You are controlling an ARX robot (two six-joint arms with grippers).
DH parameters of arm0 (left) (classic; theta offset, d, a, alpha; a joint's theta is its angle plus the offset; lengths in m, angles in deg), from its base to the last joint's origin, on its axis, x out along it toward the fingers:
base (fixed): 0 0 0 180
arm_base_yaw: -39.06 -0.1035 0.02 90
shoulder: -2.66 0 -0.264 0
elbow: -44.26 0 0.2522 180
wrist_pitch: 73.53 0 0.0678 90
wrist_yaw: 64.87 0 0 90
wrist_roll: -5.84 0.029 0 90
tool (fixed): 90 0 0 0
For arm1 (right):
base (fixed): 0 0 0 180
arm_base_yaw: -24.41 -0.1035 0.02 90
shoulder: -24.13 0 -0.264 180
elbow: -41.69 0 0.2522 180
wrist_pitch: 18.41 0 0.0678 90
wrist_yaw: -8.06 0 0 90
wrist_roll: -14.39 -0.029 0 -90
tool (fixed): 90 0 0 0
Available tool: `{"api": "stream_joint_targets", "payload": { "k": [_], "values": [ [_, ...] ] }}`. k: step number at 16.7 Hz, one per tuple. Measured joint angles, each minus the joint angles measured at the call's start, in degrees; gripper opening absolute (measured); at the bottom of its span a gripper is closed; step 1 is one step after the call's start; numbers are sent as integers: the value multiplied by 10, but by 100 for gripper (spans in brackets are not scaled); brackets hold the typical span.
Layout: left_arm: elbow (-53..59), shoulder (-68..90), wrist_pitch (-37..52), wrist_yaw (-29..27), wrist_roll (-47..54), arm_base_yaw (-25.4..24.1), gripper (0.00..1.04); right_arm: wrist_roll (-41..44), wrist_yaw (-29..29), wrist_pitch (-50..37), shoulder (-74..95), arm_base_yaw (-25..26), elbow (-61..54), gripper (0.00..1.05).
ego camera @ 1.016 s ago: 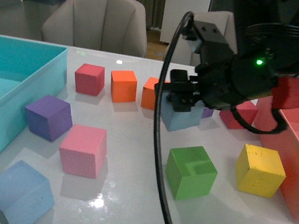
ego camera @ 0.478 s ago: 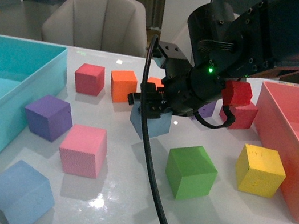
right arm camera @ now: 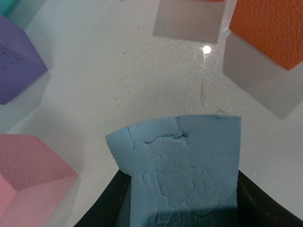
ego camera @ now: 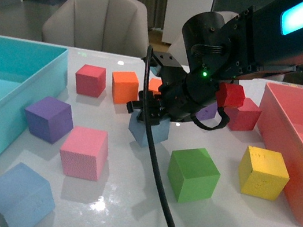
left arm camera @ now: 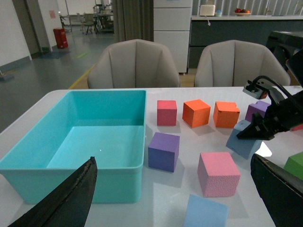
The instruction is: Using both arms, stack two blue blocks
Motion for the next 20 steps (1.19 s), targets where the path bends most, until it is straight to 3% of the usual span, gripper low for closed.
{"api": "stream_joint_targets", "payload": {
  "k": [3,9,10,15,20],
  "values": [
    [0,0,0,0,0,0,98,1,-1,17,13,0,9,42],
    [0,0,0,0,0,0,98,1,0,7,16,1,9,96],
    [0,0,0,0,0,0,98,1,1,2,14,2,7,99],
    [0,0,0,0,0,0,98,-6,4,-33,-43,12,-45,98],
    [0,0,0,0,0,0,98,-40,-41,-169,-188,20,-203,98]
  ]
}}
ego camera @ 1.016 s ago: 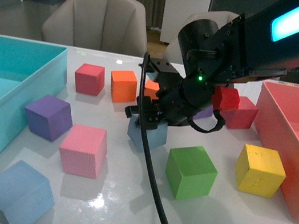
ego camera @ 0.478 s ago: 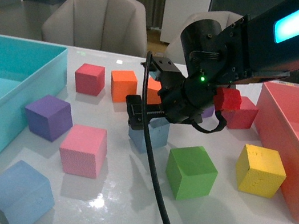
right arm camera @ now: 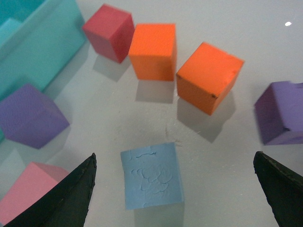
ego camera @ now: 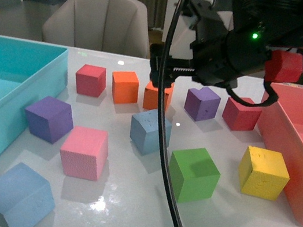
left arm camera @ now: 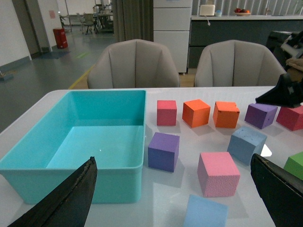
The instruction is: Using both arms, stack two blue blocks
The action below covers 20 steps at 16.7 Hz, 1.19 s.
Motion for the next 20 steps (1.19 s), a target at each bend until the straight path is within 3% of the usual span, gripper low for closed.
{"api": "stream_joint_targets", "payload": {
  "k": [4,6,11,12,13,16,20],
  "values": [
    [0,0,0,0,0,0,98,-46,-109,-158,-210,10,-251,98],
    [0,0,0,0,0,0,98,-28,-171,-240,-330,3,-378,98],
    [0,0,0,0,0,0,98,-30,-227,-323,-465,12,-562,96],
    [0,0,0,0,0,0,98,-19,-269,-421,-486,27,-604,86],
    [0,0,0,0,0,0,98,-13,-260,-470,-531,66,-656,73],
    [0,0,0,0,0,0,98,-5,-204,-392,-688,141,-753,42],
    [0,0,0,0,0,0,98,-4,-173,-383,-771,158,-800,3]
  ]
}}
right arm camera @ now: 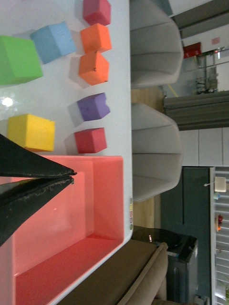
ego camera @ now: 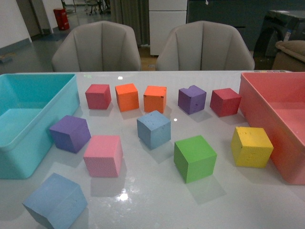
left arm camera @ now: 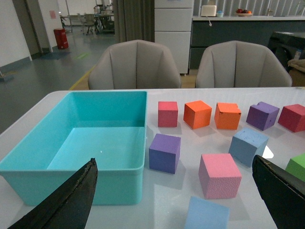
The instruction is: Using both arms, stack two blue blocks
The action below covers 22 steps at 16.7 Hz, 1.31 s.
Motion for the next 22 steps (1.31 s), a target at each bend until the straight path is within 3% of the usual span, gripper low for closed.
{"api": "stream_joint_targets", "payload": {
  "k": [3,11,12,22],
  "values": [
    [0,0,0,0,0,0,98,2,39,22,-47,52,-32,2],
    [0,0,0,0,0,0,98,2,46,105,-178,51,-74,2],
    [0,0,0,0,0,0,98,2,46,75,-182,51,-89,2],
    [0,0,0,0,0,0,98,2,46,227,-328,51,-93,2]
  ]
}}
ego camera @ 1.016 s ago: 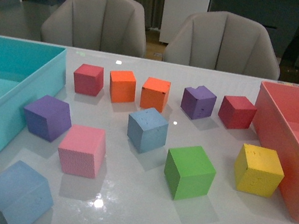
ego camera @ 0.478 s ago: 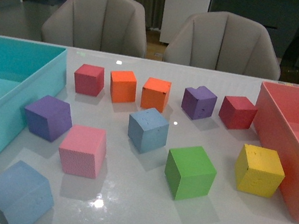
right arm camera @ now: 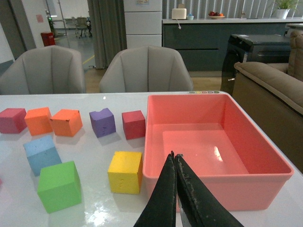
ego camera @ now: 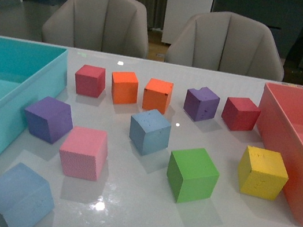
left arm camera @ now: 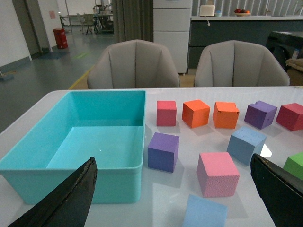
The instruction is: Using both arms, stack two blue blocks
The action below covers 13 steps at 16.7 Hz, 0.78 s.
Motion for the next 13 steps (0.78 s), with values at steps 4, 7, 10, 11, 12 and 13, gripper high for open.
{"api": "stream_joint_targets", "payload": {
  "k": [4,7,10,11,12,13],
  "values": [
    [0,0,0,0,0,0,98,0,0,31,-32,0,0,2],
    [0,0,0,0,0,0,98,0,0,67,-61,0,0,2],
    [0,0,0,0,0,0,98,0,0,145,-145,0,2,2],
    [0,0,1,0,0,0,98,0,0,156,-146,0,0,2],
    [0,0,0,0,0,0,98,0,1,152,-146,0,0,2],
    [0,0,0,0,0,0,98,0,0,150,-146,0,0,2]
  ]
}}
